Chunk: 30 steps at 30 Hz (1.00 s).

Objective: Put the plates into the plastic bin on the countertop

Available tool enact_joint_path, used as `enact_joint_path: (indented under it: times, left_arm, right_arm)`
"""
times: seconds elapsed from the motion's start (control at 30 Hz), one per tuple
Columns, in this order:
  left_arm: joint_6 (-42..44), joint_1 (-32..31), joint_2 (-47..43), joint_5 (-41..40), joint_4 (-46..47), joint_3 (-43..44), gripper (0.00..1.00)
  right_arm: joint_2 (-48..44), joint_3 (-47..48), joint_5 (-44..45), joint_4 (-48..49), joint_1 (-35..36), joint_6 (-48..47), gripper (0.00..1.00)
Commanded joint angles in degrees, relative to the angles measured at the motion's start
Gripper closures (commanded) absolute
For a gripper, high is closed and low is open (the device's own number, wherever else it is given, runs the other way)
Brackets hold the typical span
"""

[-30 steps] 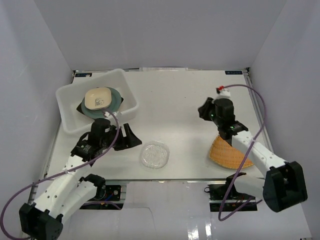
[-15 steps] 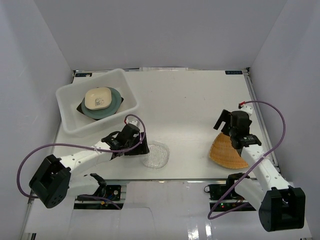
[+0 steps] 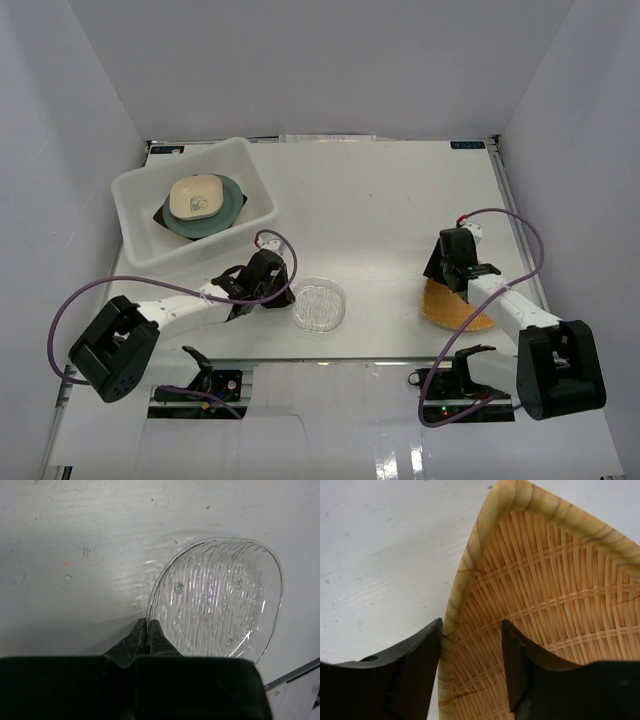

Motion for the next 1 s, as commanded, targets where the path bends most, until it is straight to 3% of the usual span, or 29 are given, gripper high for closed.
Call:
enact_joint_path:
  times: [0.0,0.2,0.43,0.47,0.57,0.6,0.7,0.83,0.9,0.97]
  left_arm:
    - [0.7,-0.3,-1.8,-3.3,-0.2,-1.2,1.00]
    - [-0.2,-0.3,-8.2,-7.0,-3.1,-0.1,1.00]
    - [1.5,1.0,-15.4,-17.0,-10.8,11.4,1.00]
    - [2.0,1.8,-16.5,-17.6,-11.9,12.8,1.00]
    - [4.6,7.4,-17.9,-16.0,-12.6,18.0,1.00]
    - [5.2,11.9,-17.8,-14.6,-12.5,19.1,1.00]
    - [6.6,21.1,-15.8,-9.2,-11.2,23.3,1.00]
    - [7.6,31.2,-9.5,-5.8,-10.9,29.2,1.00]
    - [7.0,37.3,-7.1,-2.4,-10.6,31.4,1.00]
    - [5.8,43.3,-4.2,-0.1,-9.4,32.3,1.00]
  right_arm:
    - [4.2,0.3,-3.7,3.4,4.0,3.0,0.57]
    - [10.6,5.3,-11.3,13.6,12.6,4.5,0.78]
    - [25.2,23.5,-16.8,13.8,20.4,0.0,0.82]
    - [26.3,24.8,-16.9,13.8,20.6,-0.2,0.80]
    - [25.6,29.1,-18.7,12.3,20.8,-1.4,0.50]
    - [24.8,29.7,-19.1,11.9,20.8,-1.8,0.32]
    - [19.1,28.7,-18.8,10.9,20.6,-3.3,0.13]
    - [9.3,22.7,-17.9,10.9,17.9,-2.7,0.09]
    - [3.0,15.4,-17.8,11.2,15.1,-0.8,0.09]
    - [-2.2,7.0,-18.9,12.8,8.1,2.2,0.10]
